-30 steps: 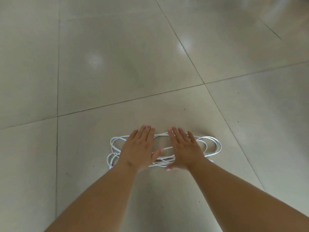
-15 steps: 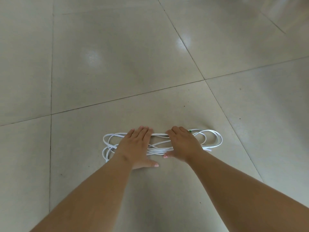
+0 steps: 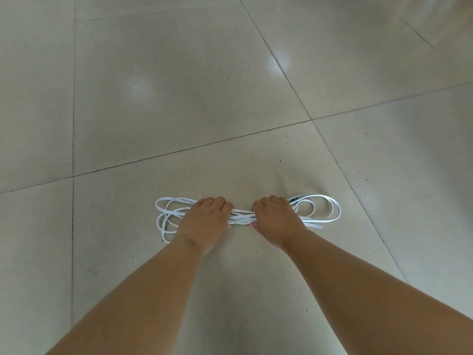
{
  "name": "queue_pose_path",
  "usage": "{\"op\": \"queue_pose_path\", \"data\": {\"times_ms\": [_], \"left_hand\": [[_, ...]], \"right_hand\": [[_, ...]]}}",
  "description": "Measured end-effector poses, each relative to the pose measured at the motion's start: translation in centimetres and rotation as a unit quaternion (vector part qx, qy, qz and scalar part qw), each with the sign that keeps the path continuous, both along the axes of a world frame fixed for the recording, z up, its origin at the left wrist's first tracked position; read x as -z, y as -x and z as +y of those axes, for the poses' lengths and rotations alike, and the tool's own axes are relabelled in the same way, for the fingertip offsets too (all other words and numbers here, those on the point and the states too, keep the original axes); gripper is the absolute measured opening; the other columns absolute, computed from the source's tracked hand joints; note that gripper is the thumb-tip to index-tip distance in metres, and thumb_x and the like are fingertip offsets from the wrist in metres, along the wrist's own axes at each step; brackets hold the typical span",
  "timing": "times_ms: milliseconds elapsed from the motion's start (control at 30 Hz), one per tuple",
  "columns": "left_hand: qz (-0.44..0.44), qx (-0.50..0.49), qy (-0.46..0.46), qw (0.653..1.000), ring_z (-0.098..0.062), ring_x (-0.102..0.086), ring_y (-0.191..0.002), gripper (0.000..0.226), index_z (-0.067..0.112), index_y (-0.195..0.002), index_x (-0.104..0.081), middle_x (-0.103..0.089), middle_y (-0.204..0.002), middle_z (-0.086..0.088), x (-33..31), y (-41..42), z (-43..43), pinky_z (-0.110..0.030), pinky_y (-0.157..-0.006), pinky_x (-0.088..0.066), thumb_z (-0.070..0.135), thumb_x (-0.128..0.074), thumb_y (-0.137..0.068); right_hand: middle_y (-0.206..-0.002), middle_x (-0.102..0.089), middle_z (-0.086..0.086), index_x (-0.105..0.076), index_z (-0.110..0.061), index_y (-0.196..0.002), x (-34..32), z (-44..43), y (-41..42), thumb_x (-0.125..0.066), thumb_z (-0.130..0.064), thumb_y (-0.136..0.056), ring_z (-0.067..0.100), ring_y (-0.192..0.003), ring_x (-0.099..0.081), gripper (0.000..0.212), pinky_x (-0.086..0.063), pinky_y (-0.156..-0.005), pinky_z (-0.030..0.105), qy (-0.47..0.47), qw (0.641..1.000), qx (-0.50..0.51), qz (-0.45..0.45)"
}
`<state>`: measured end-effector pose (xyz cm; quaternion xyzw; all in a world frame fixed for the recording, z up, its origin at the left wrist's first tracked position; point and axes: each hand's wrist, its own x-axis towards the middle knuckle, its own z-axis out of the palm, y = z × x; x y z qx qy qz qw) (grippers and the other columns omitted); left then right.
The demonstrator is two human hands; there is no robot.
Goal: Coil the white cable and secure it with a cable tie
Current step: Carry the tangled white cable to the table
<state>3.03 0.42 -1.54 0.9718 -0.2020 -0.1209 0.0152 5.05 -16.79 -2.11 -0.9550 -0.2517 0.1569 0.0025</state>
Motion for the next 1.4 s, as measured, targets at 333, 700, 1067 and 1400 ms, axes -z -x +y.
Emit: {"op": "queue_pose_path", "data": {"times_ms": [333, 700, 1067, 1400], "left_hand": [[0.001, 0.011, -0.06, 0.998, -0.024, -0.044, -0.11, 0.027, 0.012, -0.12, -0.045, -0.049, -0.118, -0.006, 0.2, -0.3, -0.4, -0.032, -0.093, -0.034, 0.017, -0.031, -0.097], [-0.038, 0.01, -0.073, 0.997, -0.024, -0.045, -0.108, 0.026, 0.011, -0.118, -0.045, -0.048, -0.116, -0.006, -2.0, -1.5, 0.4, -0.032, -0.091, -0.035, 0.015, -0.033, -0.095], [-0.142, 0.049, -0.005, 0.989, -0.024, -0.064, -0.073, 0.043, 0.012, -0.088, -0.066, -0.065, -0.081, -0.003, -11.0, -5.3, 2.2, -0.033, -0.068, -0.052, 0.045, -0.043, -0.075], [-0.231, -0.026, -0.026, 0.972, -0.029, -0.059, -0.062, 0.043, 0.01, -0.072, -0.066, -0.062, -0.068, -0.006, -41.2, -10.0, 5.8, -0.033, -0.059, -0.047, 0.04, -0.036, -0.073]], "right_hand": [[-0.044, -0.048, -0.001, -0.053, -0.015, -0.051, 0.3, 0.7, 0.5, -0.08, -0.015, -0.037, 0.018, -0.041, -0.047, 0.03, -0.037, -0.046, 0.02, 0.044, 0.995, -0.019, -0.089], [-0.097, -0.063, 0.012, -0.046, -0.01, -0.111, -1.8, 1.5, -0.8, -0.037, -0.008, -0.089, 0.033, -0.086, -0.06, 0.024, -0.025, -0.066, 0.033, 0.0, 0.999, -0.018, -0.032], [-0.095, -0.065, 0.008, -0.048, -0.012, -0.106, -11.1, 1.4, -4.7, -0.04, -0.019, -0.095, 0.031, -0.087, -0.06, 0.015, -0.026, -0.071, 0.032, 0.043, 0.993, -0.033, -0.106], [-0.09, -0.063, 0.005, -0.051, -0.016, -0.102, -41.1, 2.3, -9.5, -0.038, -0.02, -0.089, 0.026, -0.077, -0.049, 0.019, -0.03, -0.074, 0.031, 0.057, 0.989, 0.053, -0.126]]}}
